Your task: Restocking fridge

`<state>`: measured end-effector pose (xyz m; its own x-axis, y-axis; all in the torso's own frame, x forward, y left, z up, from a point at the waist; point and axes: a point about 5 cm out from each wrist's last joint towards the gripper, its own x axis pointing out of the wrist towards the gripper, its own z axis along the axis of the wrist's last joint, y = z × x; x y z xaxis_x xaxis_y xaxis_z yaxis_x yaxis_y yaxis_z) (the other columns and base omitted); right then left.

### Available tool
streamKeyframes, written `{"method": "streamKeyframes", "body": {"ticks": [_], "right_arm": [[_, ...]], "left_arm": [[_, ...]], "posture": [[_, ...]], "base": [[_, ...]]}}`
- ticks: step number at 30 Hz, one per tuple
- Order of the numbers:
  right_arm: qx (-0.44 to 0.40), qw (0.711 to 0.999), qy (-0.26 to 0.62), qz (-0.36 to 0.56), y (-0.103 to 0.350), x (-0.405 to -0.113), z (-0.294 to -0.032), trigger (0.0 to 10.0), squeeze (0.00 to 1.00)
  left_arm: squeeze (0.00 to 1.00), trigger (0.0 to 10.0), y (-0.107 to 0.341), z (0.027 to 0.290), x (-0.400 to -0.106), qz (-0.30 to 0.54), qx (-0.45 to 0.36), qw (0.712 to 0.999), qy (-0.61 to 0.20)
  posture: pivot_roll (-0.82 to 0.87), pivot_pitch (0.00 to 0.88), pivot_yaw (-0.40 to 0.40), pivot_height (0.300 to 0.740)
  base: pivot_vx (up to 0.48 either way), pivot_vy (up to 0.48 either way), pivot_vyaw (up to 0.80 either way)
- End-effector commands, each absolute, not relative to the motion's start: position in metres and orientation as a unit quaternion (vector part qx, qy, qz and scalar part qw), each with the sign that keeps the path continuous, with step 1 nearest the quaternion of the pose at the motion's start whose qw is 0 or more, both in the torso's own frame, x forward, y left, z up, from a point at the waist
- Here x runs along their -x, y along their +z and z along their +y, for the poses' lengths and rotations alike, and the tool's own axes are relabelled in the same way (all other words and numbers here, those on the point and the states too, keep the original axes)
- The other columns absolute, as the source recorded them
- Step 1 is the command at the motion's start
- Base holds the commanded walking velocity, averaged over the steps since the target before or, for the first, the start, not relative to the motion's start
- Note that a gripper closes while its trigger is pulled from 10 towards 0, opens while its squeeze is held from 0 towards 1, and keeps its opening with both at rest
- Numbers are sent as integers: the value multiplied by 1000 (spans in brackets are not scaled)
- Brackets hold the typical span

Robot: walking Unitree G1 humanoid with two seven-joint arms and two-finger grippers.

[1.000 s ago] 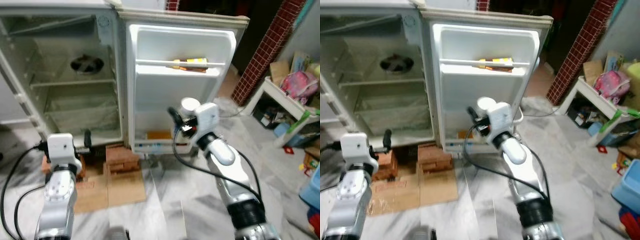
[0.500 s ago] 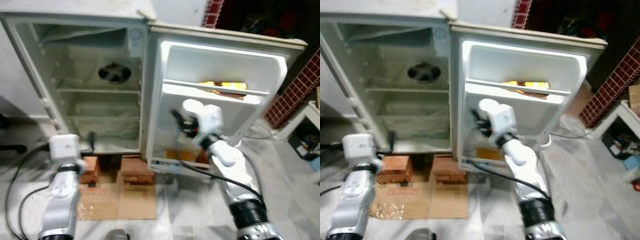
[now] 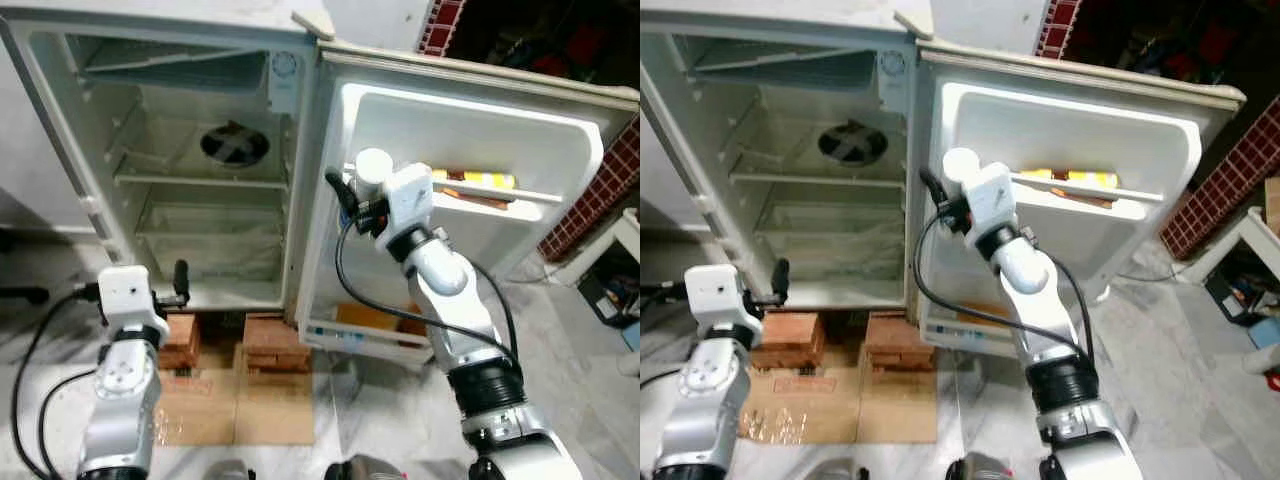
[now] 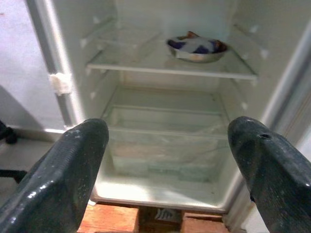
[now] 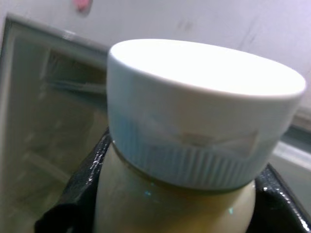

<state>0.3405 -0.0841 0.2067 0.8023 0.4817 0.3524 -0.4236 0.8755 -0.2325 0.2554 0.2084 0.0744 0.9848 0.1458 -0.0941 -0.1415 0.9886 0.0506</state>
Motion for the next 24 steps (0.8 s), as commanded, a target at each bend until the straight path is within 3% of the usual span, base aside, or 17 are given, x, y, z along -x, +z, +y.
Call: {"method": "streamKeyframes", "body": {"ticks": [1, 9, 24], "right_arm": [[65, 941, 223, -246, 230, -349, -83, 10000, 0], [103, 935, 178, -290, 264, -374, -81, 10000, 0], [113, 942, 104, -298, 263, -386, -100, 10000, 0]], "left_arm": [[0, 10000, 78, 205, -257, 41, -21, 997, 63], [0, 10000, 81, 203, -251, 29, -23, 997, 61], [0, 10000, 80, 202, -247, 34, -17, 998, 57]], "posture": [[75, 0, -76, 716], [110, 0, -100, 716], [111, 0, -100, 716]], "base": [[0, 0, 0], [70, 0, 0], [249, 0, 0]]}}
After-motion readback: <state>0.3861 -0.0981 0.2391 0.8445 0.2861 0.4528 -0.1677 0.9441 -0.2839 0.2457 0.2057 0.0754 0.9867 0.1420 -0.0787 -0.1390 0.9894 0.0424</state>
